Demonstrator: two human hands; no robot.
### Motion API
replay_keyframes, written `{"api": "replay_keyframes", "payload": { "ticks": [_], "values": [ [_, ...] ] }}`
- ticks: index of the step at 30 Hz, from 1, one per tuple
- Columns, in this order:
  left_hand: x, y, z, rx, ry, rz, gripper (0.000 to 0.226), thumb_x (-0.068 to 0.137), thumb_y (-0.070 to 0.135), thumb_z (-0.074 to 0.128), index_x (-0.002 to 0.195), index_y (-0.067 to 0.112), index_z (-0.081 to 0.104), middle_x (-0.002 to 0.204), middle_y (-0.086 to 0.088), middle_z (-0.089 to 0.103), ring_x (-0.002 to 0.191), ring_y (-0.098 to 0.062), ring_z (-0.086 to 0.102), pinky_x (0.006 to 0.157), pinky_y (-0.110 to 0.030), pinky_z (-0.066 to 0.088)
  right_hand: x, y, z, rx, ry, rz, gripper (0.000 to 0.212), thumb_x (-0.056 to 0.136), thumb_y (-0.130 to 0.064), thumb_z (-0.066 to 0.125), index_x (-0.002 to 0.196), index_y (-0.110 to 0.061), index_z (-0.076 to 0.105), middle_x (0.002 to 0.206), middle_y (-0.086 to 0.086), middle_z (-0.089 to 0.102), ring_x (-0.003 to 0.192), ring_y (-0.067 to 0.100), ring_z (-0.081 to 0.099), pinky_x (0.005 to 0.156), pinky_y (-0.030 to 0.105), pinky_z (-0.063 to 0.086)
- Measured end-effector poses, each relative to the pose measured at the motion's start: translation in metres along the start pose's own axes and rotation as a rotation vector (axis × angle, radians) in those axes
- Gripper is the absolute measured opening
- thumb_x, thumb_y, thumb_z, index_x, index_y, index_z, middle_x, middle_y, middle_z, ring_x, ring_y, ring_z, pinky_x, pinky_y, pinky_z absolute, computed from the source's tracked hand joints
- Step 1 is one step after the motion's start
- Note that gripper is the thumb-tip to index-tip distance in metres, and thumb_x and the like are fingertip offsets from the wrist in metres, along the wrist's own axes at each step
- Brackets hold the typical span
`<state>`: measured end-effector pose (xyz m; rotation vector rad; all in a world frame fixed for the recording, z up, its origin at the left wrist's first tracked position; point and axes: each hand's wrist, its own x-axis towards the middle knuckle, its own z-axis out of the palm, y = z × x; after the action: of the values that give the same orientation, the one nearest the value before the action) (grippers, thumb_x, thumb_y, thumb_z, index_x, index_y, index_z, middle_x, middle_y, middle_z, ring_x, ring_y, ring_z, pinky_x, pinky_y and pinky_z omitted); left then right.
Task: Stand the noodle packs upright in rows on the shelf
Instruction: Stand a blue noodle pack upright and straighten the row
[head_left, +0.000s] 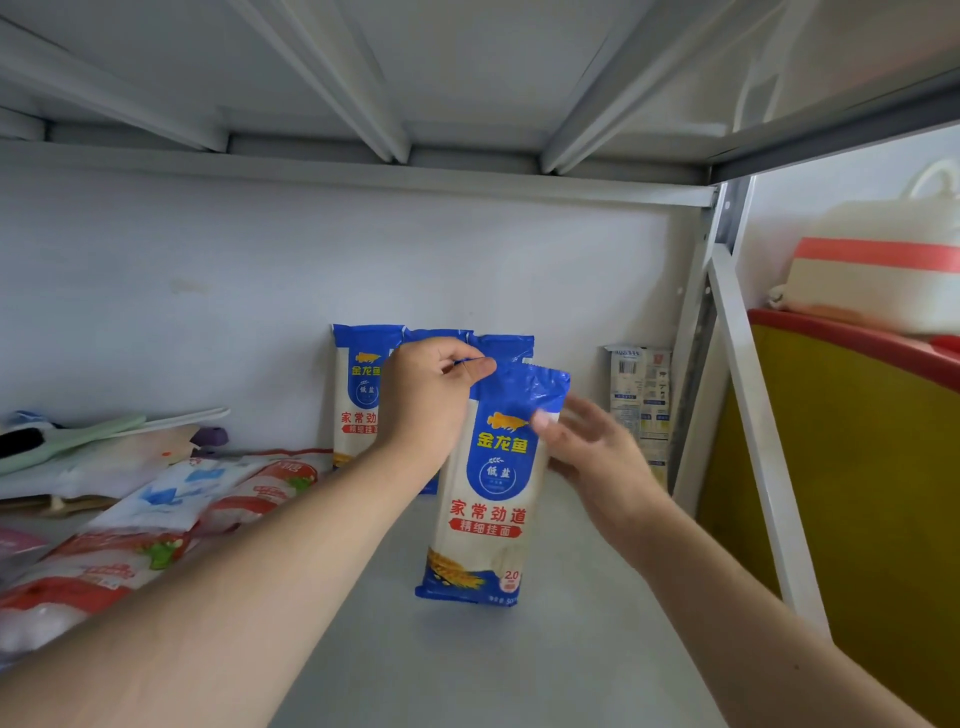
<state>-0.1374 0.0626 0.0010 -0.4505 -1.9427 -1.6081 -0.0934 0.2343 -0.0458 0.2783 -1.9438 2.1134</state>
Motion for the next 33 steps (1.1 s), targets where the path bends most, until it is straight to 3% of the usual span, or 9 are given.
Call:
{"api": "replay_keyframes", "payload": {
  "ticks": [2, 4, 8, 13, 16, 18, 24, 29, 33],
  "values": [
    [0.002, 0.0, -0.001, -0.026, 0.022, -0.01, 0.015, 0.085, 0.014, 0.077, 0.073, 0.023, 0.074, 0.073, 0.012, 0.073, 0.069, -0.004, 0.069, 0.069, -0.022, 0.054, -0.014, 0.021, -0.003, -0.051, -0.096, 0.113, 0.057, 0.078, -0.026, 0.081, 0.131, -0.017, 0.062, 0.118, 0.001, 0.079, 0.11, 0.021, 0.075, 0.096, 0.039, 0.058],
    [0.003, 0.001, 0.001, -0.058, 0.042, -0.021, 0.017, 0.085, 0.013, 0.077, 0.072, 0.023, 0.073, 0.072, 0.009, 0.073, 0.065, -0.004, 0.066, 0.066, -0.021, 0.051, -0.023, 0.039, -0.001, -0.058, -0.118, 0.189, 0.049, 0.081, -0.017, 0.081, 0.127, -0.014, 0.065, 0.116, 0.001, 0.079, 0.109, 0.019, 0.076, 0.091, 0.034, 0.061],
    [0.006, 0.003, 0.009, -0.086, 0.065, -0.063, 0.012, 0.086, 0.017, 0.076, 0.074, 0.02, 0.074, 0.073, 0.003, 0.074, 0.057, -0.005, 0.062, 0.052, -0.023, 0.042, -0.02, 0.052, 0.003, -0.05, 0.002, 0.224, 0.041, 0.078, -0.014, 0.083, 0.118, -0.012, 0.071, 0.108, 0.002, 0.082, 0.1, 0.021, 0.079, 0.089, 0.043, 0.063],
    [0.012, 0.005, 0.016, -0.139, 0.042, -0.103, 0.005, 0.087, 0.022, 0.076, 0.091, 0.018, 0.075, 0.088, 0.006, 0.075, 0.083, -0.011, 0.071, 0.068, -0.027, 0.051, -0.009, 0.053, 0.0, -0.026, 0.076, 0.201, 0.05, 0.065, -0.023, 0.083, 0.113, -0.012, 0.073, 0.108, 0.005, 0.082, 0.098, 0.023, 0.079, 0.084, 0.045, 0.064],
    [0.005, 0.005, 0.016, -0.148, -0.037, -0.164, 0.035, 0.087, 0.035, 0.075, 0.117, 0.021, 0.065, 0.106, 0.012, 0.068, 0.091, 0.002, 0.063, 0.068, -0.011, 0.05, -0.003, 0.051, -0.01, 0.003, 0.099, 0.187, 0.048, 0.065, -0.023, 0.082, 0.111, -0.013, 0.073, 0.103, 0.003, 0.082, 0.094, 0.02, 0.08, 0.075, 0.038, 0.065],
    [-0.008, -0.008, 0.016, -0.118, -0.11, -0.212, 0.05, 0.084, 0.041, 0.075, 0.127, 0.021, 0.06, 0.116, 0.01, 0.067, 0.098, 0.003, 0.062, 0.07, -0.01, 0.048, 0.001, 0.05, -0.02, 0.019, 0.1, 0.189, 0.047, 0.067, -0.023, 0.082, 0.112, -0.012, 0.072, 0.104, 0.004, 0.082, 0.095, 0.022, 0.08, 0.076, 0.04, 0.065],
    [-0.056, -0.078, 0.041, 0.053, -0.431, -0.388, 0.036, 0.074, 0.02, 0.086, 0.105, 0.027, 0.069, 0.101, 0.009, 0.075, 0.094, -0.009, 0.071, 0.089, -0.041, 0.059, 0.014, 0.053, -0.046, 0.004, 0.108, 0.15, 0.044, 0.067, -0.022, 0.081, 0.109, -0.013, 0.073, 0.104, 0.005, 0.082, 0.092, 0.021, 0.08, 0.075, 0.04, 0.065],
    [-0.063, -0.099, 0.066, 0.068, -0.389, -0.356, 0.034, 0.076, 0.009, 0.084, 0.101, 0.025, 0.067, 0.101, 0.007, 0.075, 0.092, -0.01, 0.071, 0.088, -0.039, 0.06, 0.024, 0.066, -0.058, -0.075, 0.144, 0.168, 0.05, 0.067, -0.029, 0.081, 0.114, -0.016, 0.072, 0.105, 0.001, 0.082, 0.096, 0.021, 0.08, 0.084, 0.049, 0.064],
    [-0.061, -0.106, 0.085, 0.038, -0.34, -0.326, 0.039, 0.079, 0.01, 0.082, 0.11, 0.024, 0.063, 0.101, 0.01, 0.073, 0.093, -0.008, 0.071, 0.087, -0.036, 0.06, 0.036, 0.073, -0.07, -0.069, 0.174, 0.162, 0.043, 0.068, -0.027, 0.08, 0.109, -0.02, 0.072, 0.101, -0.001, 0.083, 0.091, 0.019, 0.08, 0.074, 0.041, 0.064]
  ]
}}
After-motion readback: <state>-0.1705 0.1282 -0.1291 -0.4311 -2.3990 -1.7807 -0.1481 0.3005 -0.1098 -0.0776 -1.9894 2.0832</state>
